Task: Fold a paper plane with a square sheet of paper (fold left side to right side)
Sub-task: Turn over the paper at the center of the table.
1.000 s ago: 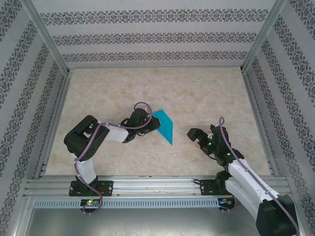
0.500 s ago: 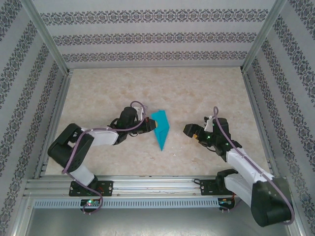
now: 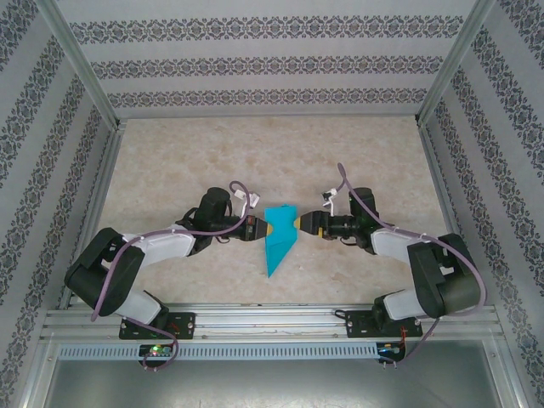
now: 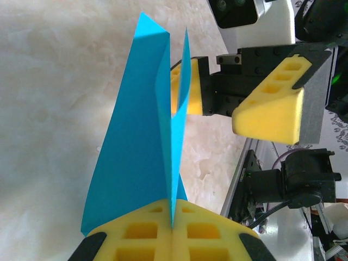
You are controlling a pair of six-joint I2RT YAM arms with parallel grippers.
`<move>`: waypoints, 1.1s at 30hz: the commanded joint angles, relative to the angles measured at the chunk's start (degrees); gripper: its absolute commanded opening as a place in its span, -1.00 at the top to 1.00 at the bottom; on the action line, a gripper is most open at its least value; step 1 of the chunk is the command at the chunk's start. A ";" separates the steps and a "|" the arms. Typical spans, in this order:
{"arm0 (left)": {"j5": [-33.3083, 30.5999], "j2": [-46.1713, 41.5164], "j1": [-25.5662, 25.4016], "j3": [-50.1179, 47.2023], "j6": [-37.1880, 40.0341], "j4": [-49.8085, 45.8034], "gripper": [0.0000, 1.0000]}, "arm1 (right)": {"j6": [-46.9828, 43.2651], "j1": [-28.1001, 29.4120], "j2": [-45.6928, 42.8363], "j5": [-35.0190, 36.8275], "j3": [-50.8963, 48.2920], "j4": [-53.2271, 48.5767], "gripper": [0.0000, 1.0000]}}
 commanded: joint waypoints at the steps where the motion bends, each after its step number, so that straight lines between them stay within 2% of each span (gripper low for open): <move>1: 2.02 -0.53 0.25 0.19 2.18 -1.19 1.00 | -2.16 1.63 2.09 -4.04 2.71 5.55 -0.67; 7: 0.93 -0.54 0.21 0.75 2.73 -3.27 1.00 | -0.71 3.24 4.83 -5.83 4.61 7.33 -0.43; 12: -0.30 -0.90 0.24 0.94 3.28 -5.25 1.00 | -0.71 3.30 4.91 -6.34 6.12 6.34 -0.06; 20: -1.33 -0.75 0.25 0.64 3.70 -6.31 1.00 | -1.01 3.13 5.96 -5.45 7.78 4.82 0.35; 23: -1.28 -0.55 0.21 0.67 3.60 -6.09 1.00 | -1.60 3.15 6.60 -4.33 8.10 3.68 0.59; 25: -1.56 -0.49 0.29 0.63 3.83 -6.36 0.85 | -1.65 3.03 7.16 -3.50 8.31 3.34 0.79; 26: -1.95 -0.65 0.24 0.74 4.21 -6.93 0.74 | -1.58 2.90 7.48 -2.87 8.46 3.01 0.90; 27: -2.70 -0.82 0.26 0.80 4.68 -7.83 0.53 | -1.48 2.71 7.84 -2.32 8.59 2.78 0.99; 30: -7.00 -2.08 0.26 1.10 6.78 -12.02 0.09 | -0.65 2.06 8.89 -1.10 9.18 1.92 1.00; 33: -13.99 -5.21 0.28 1.26 9.49 -17.88 -0.10 | 0.10 1.47 9.39 -0.33 10.14 -0.66 1.00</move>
